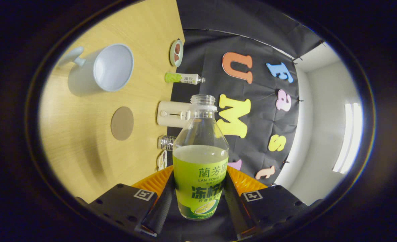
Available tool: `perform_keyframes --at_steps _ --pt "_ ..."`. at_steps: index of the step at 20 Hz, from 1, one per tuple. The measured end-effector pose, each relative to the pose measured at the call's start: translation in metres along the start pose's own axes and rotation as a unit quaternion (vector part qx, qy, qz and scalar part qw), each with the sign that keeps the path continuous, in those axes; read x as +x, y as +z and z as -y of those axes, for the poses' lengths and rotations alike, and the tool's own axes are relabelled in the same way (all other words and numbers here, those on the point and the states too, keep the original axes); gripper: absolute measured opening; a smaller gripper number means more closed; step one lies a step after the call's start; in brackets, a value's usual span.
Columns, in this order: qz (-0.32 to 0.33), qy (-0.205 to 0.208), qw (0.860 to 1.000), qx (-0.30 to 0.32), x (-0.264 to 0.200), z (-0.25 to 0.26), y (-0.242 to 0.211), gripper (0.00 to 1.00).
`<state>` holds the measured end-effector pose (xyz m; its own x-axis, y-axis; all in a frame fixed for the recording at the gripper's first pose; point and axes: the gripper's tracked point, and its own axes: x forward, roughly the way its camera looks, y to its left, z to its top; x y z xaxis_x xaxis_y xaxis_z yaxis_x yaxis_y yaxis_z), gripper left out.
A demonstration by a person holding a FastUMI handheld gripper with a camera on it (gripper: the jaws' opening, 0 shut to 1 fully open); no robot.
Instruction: Take the bottle from table, then pour the juice into the cup, finally place the bottle on the coaster
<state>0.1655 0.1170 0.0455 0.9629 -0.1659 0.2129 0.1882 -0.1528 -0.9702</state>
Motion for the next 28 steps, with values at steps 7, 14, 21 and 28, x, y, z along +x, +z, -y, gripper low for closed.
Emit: perform_keyframes --at_steps 7,14,21,28 --pt "0.008 -0.023 0.998 -0.061 0.002 0.007 0.002 0.81" --pt "0.02 -0.054 0.993 -0.101 -0.004 0.023 0.009 0.81" --pt "0.029 -0.07 0.989 -0.123 -0.01 0.036 0.013 0.81" --pt "0.029 -0.089 0.983 -0.16 -0.013 0.057 0.015 0.81"
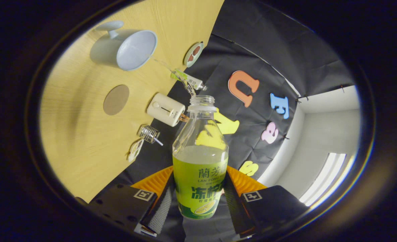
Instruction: Take the bottle from table, then pour the juice into the cup, finally place the bottle on the coaster
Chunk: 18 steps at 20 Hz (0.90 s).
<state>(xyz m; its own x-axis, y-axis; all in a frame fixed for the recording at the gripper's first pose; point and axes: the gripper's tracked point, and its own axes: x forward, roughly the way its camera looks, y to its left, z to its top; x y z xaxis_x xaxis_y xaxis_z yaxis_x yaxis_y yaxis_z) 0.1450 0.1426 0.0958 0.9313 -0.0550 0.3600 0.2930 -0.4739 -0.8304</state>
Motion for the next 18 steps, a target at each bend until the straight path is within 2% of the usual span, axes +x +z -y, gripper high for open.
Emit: perform_keyframes --at_steps 9,18 --pt "0.011 -0.018 0.998 -0.061 0.0 0.023 0.001 0.81" --pt "0.023 -0.037 0.99 -0.136 0.003 0.042 0.005 0.81"
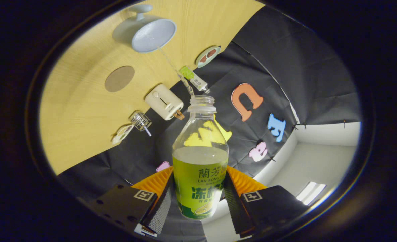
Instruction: Take the bottle from table, then pour the juice into the cup, finally place the bottle on the coaster
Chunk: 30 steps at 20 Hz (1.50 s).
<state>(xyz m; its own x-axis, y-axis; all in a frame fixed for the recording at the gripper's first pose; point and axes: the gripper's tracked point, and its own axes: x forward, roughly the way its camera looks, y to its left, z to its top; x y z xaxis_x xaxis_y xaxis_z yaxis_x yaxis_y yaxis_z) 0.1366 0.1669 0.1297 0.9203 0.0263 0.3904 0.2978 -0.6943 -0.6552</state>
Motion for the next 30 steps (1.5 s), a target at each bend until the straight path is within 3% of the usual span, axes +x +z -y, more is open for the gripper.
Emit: perform_keyframes --at_steps 11,24,27,30 --pt "0.027 -0.034 0.998 -0.054 -0.003 0.029 0.02 0.8" --pt "0.029 -0.008 0.998 -0.063 -0.001 0.016 0.04 0.8" --pt "0.024 -0.004 0.999 -0.032 0.002 0.01 0.037 0.8" --pt "0.002 0.033 0.997 0.063 0.005 -0.006 0.029 0.81"
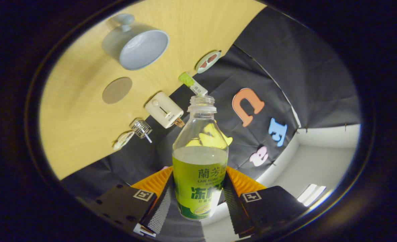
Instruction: Take the bottle from table, then pour the juice into the cup, finally place the bottle on the coaster
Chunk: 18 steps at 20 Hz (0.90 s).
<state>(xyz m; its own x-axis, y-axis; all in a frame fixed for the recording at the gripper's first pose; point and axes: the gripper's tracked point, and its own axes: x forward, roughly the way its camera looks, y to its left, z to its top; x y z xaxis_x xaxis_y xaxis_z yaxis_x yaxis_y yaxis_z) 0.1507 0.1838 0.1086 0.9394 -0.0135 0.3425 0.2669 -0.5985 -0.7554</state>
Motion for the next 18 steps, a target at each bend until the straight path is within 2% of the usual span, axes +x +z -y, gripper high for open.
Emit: perform_keyframes --at_steps 2,4,6,9,11,12,15,16,18 --pt "-0.016 0.018 0.997 0.067 -0.001 -0.007 -0.006 0.81" --pt "-0.025 0.046 0.987 0.153 0.002 -0.022 -0.007 0.81" --pt "-0.031 0.071 0.963 0.257 0.004 -0.033 -0.008 0.81" --pt "-0.041 0.118 0.915 0.384 0.006 -0.051 -0.01 0.81" --pt "-0.044 0.148 0.872 0.464 0.007 -0.058 -0.009 0.81" --pt "-0.05 0.163 0.843 0.51 0.006 -0.062 -0.01 0.81" --pt "-0.059 0.209 0.743 0.634 0.005 -0.066 -0.01 0.81" --pt "-0.056 0.215 0.714 0.664 0.007 -0.064 -0.009 0.81" --pt "-0.055 0.199 0.671 0.712 0.007 -0.053 -0.018 0.81"
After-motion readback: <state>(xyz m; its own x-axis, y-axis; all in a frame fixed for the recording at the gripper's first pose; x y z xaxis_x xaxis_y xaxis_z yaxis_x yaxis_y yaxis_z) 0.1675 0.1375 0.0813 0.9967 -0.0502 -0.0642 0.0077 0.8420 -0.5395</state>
